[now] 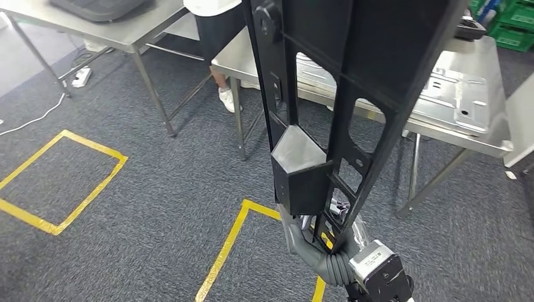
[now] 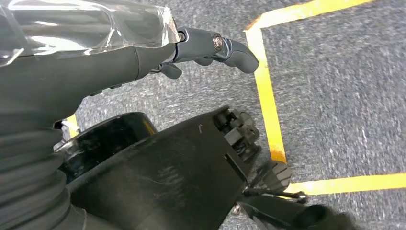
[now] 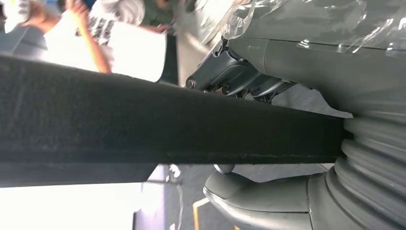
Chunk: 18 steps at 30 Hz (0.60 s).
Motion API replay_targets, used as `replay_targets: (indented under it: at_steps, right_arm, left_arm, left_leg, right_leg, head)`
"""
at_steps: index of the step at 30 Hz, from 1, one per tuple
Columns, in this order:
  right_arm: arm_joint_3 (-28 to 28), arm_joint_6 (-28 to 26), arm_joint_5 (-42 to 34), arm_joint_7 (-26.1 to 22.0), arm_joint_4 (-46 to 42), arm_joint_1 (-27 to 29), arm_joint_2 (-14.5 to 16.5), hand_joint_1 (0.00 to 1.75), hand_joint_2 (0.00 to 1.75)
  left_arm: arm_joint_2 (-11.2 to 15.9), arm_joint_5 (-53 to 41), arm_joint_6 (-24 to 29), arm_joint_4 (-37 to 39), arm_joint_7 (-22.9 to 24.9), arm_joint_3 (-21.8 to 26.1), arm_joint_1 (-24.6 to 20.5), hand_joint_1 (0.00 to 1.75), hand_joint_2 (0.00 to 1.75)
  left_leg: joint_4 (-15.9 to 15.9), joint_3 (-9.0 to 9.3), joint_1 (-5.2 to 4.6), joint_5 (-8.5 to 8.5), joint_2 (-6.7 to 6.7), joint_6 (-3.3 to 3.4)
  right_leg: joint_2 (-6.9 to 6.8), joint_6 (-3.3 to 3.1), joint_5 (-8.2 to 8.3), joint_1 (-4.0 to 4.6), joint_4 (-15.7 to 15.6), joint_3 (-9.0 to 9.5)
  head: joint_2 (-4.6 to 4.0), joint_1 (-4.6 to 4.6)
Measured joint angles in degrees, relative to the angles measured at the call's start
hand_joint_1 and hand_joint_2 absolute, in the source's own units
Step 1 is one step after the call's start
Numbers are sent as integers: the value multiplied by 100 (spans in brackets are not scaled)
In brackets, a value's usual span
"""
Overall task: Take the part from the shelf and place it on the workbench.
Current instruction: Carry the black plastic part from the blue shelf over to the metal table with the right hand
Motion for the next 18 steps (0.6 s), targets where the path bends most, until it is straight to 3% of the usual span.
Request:
replay_targets:
  at_steps: [2, 3, 4, 6, 8, 10, 12, 13, 14, 15, 17, 18]
  right_arm:
    - [6, 1, -2, 0, 8, -6, 1, 175, 175]
    - [8, 2, -2, -1, 11, -9, 5, 175, 175]
    - [10, 2, -2, -1, 13, -10, 9, 175, 175]
    - [12, 3, -2, -2, 16, -12, 17, 175, 175]
    - [13, 4, -2, -5, 16, -18, 22, 175, 175]
    - [14, 5, -2, -8, 17, -24, 34, 175, 175]
    - [16, 4, -2, -9, 20, -23, 42, 175, 175]
    - [18, 3, -3, -11, 22, -21, 43, 175, 175]
    - [20, 2, -4, -12, 25, -18, 44, 175, 175]
    - [21, 0, -5, -13, 27, -15, 44, 175, 175]
    - [22, -2, -6, -15, 29, -15, 46, 175, 175]
    - [23, -2, -6, -17, 29, -16, 51, 175, 175]
  left_arm:
    - [5, 3, 2, -1, 1, 1, -3, 0, 175]
    - [8, 6, 4, -1, 0, 2, -3, 0, 175]
    - [11, 9, 5, -1, -1, 2, -3, 0, 175]
    - [13, 10, 7, -1, -3, 2, -10, 0, 175]
    - [13, 0, 7, -2, -2, 2, -27, 0, 175]
    - [11, -9, 1, -2, 9, 2, -28, 0, 175]
    - [11, -10, -8, -1, 33, 2, -3, 0, 175]
    - [12, -10, -11, -1, 44, 1, 9, 0, 175]
    - [13, -10, -13, -1, 49, 1, 14, 0, 175]
    - [14, -10, -14, 0, 52, 1, 15, 0, 175]
    - [20, -10, -15, 0, 56, 2, 10, 0, 175]
    - [23, -10, -16, 0, 57, 2, 8, 0, 175]
  left_leg:
    - [14, 27, -23, -36, 119, -58]
    - [19, 39, -41, -53, 178, -90]
    - [21, 51, -58, -66, 237, -121]
    - [25, 67, -45, -89, 328, -181]
    - [226, 1, -7, -244, 158, -244]
    - [926, -308, 12, -628, -135, -277]
    - [1718, -691, 11, -932, -238, -278]
    - [1877, -780, 10, -937, -250, -269]
    - [1764, -742, 9, -815, -264, -249]
    - [1441, -604, 6, -611, -307, -218]
    - [568, -220, 2, -202, -546, -144]
    - [280, -102, -5, -94, -645, -121]
  right_leg:
    - [-250, -15, 284, 16, -821, 429]
    - [-326, -48, 341, 30, -1047, 538]
    - [-341, -88, 344, 47, -1131, 565]
    - [-196, -182, 364, 56, -1122, 534]
    - [-85, -260, 391, 47, -1131, 521]
    - [21, -317, 413, 42, -1135, 504]
    - [165, -348, 426, 54, -1132, 484]
    - [243, -353, 431, 59, -1131, 480]
    - [323, -354, 435, 64, -1129, 482]
    - [402, -350, 438, 67, -1128, 488]
    - [548, -331, 446, 75, -1119, 488]
    - [604, -308, 455, 76, -1115, 477]
  head:
    - [0, 0]
    - [0, -3]
    - [0, -7]
    - [0, -14]
    - [0, -20]
    - [0, -31]
    - [0, -35]
    - [0, -36]
    - [0, -37]
    - [0, -37]
    - [0, -38]
    - [0, -38]
